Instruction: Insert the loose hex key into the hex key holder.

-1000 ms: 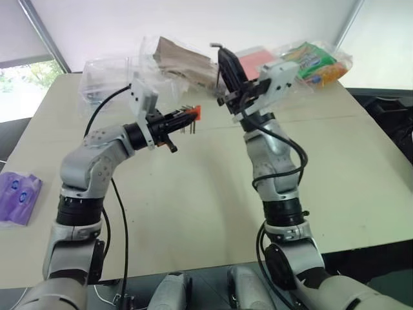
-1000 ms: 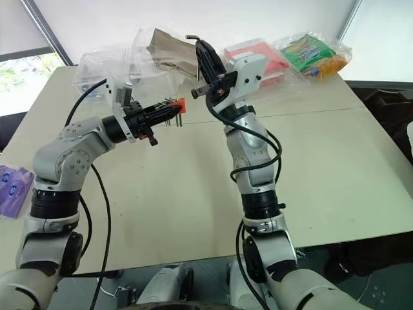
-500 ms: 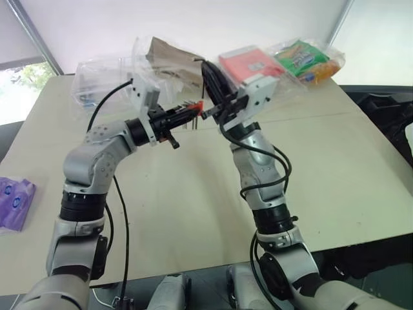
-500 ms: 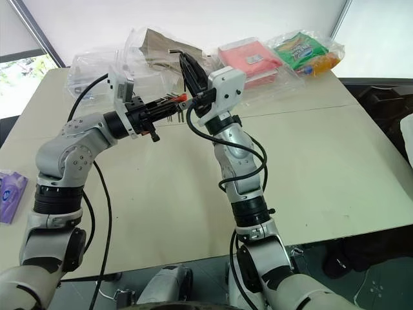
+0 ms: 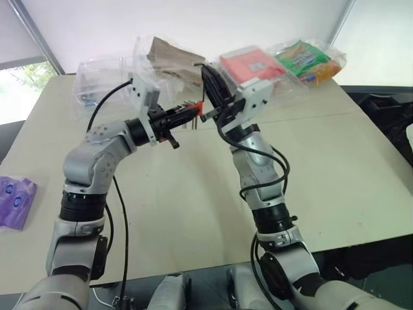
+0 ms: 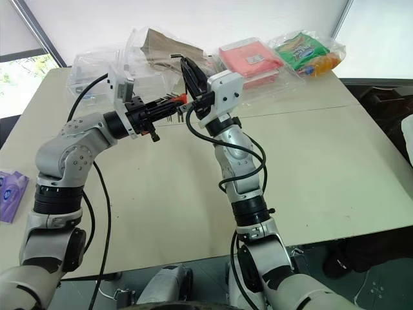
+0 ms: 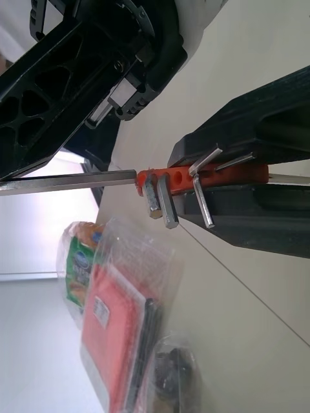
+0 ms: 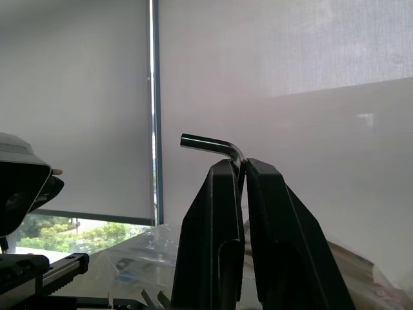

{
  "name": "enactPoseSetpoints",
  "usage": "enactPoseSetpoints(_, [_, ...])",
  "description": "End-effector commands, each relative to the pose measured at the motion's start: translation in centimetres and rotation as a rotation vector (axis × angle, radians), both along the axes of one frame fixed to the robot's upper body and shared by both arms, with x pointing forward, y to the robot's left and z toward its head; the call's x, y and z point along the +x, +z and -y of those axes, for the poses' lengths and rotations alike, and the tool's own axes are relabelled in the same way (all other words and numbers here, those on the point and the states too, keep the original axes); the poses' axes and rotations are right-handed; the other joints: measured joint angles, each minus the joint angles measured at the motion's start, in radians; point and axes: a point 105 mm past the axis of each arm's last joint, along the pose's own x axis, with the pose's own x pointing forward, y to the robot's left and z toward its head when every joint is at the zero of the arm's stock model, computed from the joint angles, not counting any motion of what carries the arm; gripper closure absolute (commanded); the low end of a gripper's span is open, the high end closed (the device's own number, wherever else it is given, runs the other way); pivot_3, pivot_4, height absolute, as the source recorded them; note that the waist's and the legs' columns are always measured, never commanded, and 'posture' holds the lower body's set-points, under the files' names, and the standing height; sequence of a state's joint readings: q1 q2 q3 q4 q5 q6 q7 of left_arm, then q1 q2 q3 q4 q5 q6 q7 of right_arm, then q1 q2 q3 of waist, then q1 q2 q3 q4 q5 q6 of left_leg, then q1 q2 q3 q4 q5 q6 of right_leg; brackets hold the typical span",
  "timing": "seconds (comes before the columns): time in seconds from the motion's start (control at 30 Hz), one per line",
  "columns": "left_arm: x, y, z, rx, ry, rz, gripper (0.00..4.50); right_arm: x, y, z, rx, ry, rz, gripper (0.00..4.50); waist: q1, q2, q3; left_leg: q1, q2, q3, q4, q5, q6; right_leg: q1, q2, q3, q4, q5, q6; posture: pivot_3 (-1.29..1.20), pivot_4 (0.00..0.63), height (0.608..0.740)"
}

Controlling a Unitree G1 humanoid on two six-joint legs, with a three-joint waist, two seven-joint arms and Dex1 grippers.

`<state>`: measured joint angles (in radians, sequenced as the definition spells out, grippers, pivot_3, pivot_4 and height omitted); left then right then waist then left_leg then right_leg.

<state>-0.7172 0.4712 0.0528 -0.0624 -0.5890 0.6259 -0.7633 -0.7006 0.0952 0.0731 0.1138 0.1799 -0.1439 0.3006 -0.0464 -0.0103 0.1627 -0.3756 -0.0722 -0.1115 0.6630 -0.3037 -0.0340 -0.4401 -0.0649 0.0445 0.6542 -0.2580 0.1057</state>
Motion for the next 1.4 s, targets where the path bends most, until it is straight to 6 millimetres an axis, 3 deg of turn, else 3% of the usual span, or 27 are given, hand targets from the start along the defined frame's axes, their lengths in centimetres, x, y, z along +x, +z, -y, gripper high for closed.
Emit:
enactPoseSetpoints(0.03, [-0.8,1.3,0.1,-0.009,-0.013,0.063,4.5,-0.8,1.7,-0.4,0.026,0.02,0.059,4.45,0.0,0.0,0.0,0.0,0.0,0.0,0.0,0.0,0.0,0.0,0.0,0.0,0.0,0.0,0.0,0.0,0.15,0.74])
enactPoseSetpoints(0.8, [-0.8,1.2,0.1,-0.013,-0.007,0.058,4.5,-1.4,1.7,-1.2,0.02,0.048,0.061,4.45,0.0,0.0,0.0,0.0,0.0,0.0,0.0,0.0,0.0,0.0,0.0,0.0,0.0,0.0,0.0,0.0,0.15,0.74])
enactPoseSetpoints(1.4, [-0.6,1.6,-0.2,-0.014,0.002,0.07,4.5,-0.9,1.4,-0.2,0.011,0.009,0.057,4.45,0.0,0.0,0.0,0.0,0.0,0.0,0.0,0.0,0.0,0.0,0.0,0.0,0.0,0.0,0.0,0.0,0.15,0.74])
